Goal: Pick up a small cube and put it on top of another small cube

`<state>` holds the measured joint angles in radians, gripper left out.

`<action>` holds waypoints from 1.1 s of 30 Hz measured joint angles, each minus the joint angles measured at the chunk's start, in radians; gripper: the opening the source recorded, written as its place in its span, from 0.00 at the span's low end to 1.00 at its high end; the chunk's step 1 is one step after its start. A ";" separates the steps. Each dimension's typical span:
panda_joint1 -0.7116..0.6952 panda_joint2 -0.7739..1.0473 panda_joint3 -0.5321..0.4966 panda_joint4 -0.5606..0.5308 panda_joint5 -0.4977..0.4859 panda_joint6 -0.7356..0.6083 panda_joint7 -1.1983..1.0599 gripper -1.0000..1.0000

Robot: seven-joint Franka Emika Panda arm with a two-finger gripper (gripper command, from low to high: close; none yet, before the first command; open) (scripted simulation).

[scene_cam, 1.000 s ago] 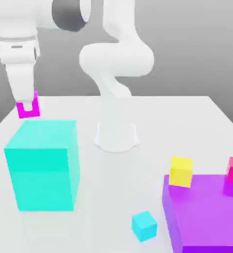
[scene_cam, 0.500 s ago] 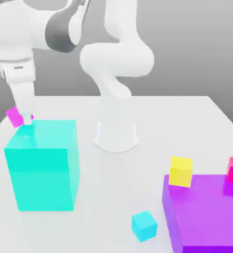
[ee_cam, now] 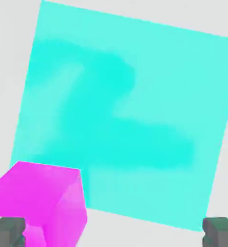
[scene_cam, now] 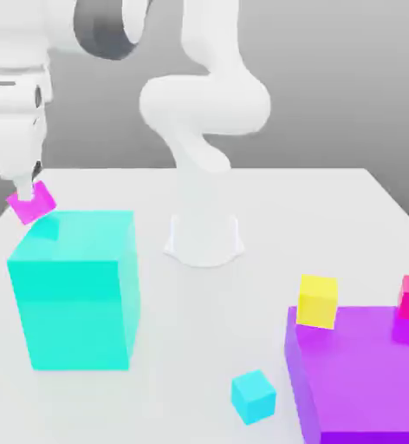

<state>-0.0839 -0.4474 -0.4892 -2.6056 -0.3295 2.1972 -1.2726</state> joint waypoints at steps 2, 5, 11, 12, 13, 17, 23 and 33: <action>0.029 0.070 0.031 0.015 0.029 0.051 0.076 1.00; 0.076 0.178 0.075 0.039 0.074 0.127 0.189 1.00; 0.209 0.396 0.168 0.075 0.184 0.293 0.371 1.00; 0.246 0.431 0.183 0.069 0.209 0.332 0.358 1.00; 0.281 0.467 0.203 0.061 0.237 0.373 0.334 1.00; 0.365 0.602 0.327 0.020 0.363 0.542 0.200 1.00; 0.330 0.812 0.423 0.045 0.437 0.726 0.127 1.00; 0.337 0.776 0.413 0.038 0.429 0.695 0.133 0.00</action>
<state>0.2536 0.3283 -0.0759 -2.5680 0.0996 2.8923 -1.1397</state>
